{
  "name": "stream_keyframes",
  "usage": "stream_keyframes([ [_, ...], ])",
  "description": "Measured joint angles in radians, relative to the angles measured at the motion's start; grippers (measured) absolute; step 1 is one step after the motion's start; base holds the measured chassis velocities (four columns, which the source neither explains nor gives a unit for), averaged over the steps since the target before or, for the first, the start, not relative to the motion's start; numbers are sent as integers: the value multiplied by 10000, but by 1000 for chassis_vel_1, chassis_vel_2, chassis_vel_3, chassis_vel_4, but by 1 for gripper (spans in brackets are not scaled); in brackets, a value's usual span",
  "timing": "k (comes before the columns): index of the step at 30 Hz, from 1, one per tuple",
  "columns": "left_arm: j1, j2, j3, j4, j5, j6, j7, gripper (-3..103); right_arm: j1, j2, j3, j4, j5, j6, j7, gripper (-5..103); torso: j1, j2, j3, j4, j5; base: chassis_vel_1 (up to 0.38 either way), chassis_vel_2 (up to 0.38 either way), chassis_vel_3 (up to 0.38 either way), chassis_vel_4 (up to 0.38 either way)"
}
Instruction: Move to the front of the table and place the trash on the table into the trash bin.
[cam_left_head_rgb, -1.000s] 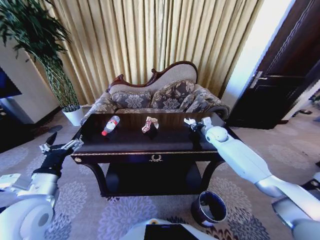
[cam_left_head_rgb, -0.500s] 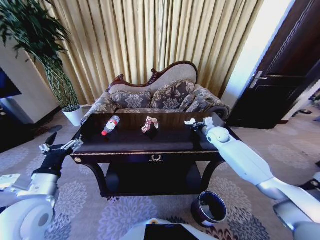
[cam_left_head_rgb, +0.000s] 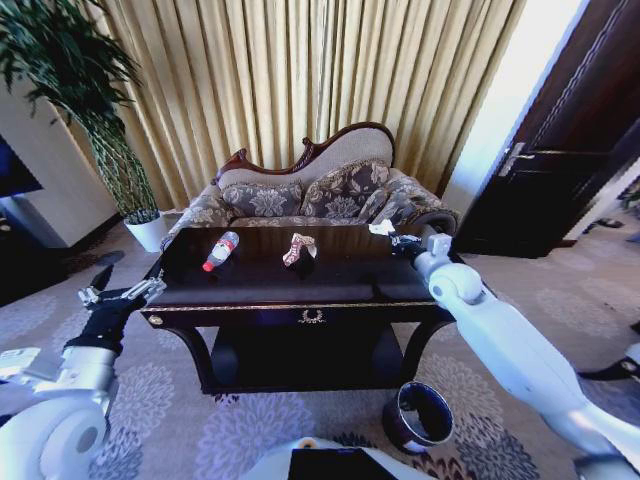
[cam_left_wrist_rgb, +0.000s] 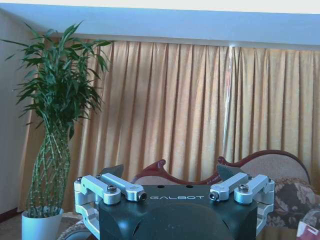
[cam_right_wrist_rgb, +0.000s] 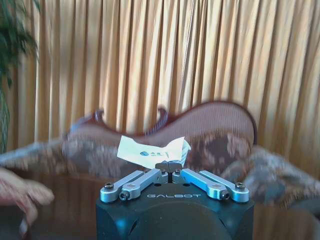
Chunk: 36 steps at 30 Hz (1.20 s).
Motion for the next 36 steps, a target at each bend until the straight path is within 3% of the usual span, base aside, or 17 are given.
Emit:
stream_keyframes([
  [4, 17, 125, -135, 0, -148, -1, -105, 100, -837, 298, 547, 1138, -609, 130, 664, 0, 0, -1, 0, 2, 2, 0, 0, 0, 0],
  [19, -174, 399, 84, 0, -182, 43, -96, 100, -3603, 870, 2213, 2699, -1245, 161, 787, 0, 0, 0, 1, -2, 4, 0, 0, 0, 0],
  [36, -66, 378, 69, 0, -174, 53, 10, 100, -3790, 1025, 2382, 3044, -1275, 225, 630, 0, 0, -1, 1, -1, 3, 37, -36, -37, 41],
])
